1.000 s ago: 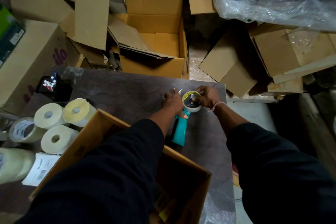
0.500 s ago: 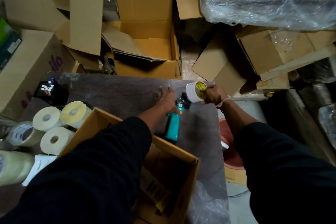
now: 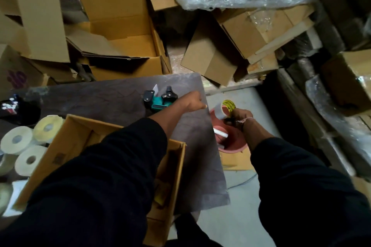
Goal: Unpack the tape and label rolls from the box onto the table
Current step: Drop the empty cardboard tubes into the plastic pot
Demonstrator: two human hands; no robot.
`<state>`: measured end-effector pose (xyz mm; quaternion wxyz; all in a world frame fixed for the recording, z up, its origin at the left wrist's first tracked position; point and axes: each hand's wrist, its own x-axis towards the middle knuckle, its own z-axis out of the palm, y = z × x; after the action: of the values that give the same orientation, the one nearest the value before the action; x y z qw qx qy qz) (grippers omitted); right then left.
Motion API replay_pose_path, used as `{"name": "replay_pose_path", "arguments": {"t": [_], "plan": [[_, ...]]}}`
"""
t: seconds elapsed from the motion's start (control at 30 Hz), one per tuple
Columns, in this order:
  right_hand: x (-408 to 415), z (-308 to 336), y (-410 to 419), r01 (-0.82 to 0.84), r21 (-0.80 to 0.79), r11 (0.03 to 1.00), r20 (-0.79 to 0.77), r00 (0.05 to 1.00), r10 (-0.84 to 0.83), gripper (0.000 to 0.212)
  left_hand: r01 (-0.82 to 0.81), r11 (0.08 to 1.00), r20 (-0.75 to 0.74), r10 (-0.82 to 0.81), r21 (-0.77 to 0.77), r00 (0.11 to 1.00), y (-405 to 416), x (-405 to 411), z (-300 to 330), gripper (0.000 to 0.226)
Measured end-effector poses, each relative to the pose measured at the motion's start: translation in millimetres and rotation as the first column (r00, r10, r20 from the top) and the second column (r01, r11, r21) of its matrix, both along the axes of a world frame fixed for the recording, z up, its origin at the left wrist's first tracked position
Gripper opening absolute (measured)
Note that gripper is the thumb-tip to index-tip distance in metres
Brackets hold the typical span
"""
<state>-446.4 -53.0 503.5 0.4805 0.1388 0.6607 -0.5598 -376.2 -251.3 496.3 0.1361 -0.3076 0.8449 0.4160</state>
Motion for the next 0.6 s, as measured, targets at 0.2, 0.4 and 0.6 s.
{"name": "replay_pose_path", "arguments": {"t": [0.2,0.4,0.6], "plan": [[-23.0,-12.9,14.1,0.179,0.178,0.968,-0.133,0.979,-0.156,0.008,0.068,0.997,0.088,-0.070,0.032,0.994,37.2,-10.6,-9.0,0.027],[-26.5,-20.8,27.0,-0.006,0.183,0.983,-0.094,0.995,0.024,0.019,-0.025,0.996,0.029,0.022,0.082,0.999,42.7,-1.9,-9.0,0.019],[-26.3,-49.9,2.8,-0.070,0.208,0.976,-0.192,0.975,0.111,0.021,-0.085,0.990,-0.049,0.091,0.114,0.995,30.5,31.2,9.5,0.018]]}}
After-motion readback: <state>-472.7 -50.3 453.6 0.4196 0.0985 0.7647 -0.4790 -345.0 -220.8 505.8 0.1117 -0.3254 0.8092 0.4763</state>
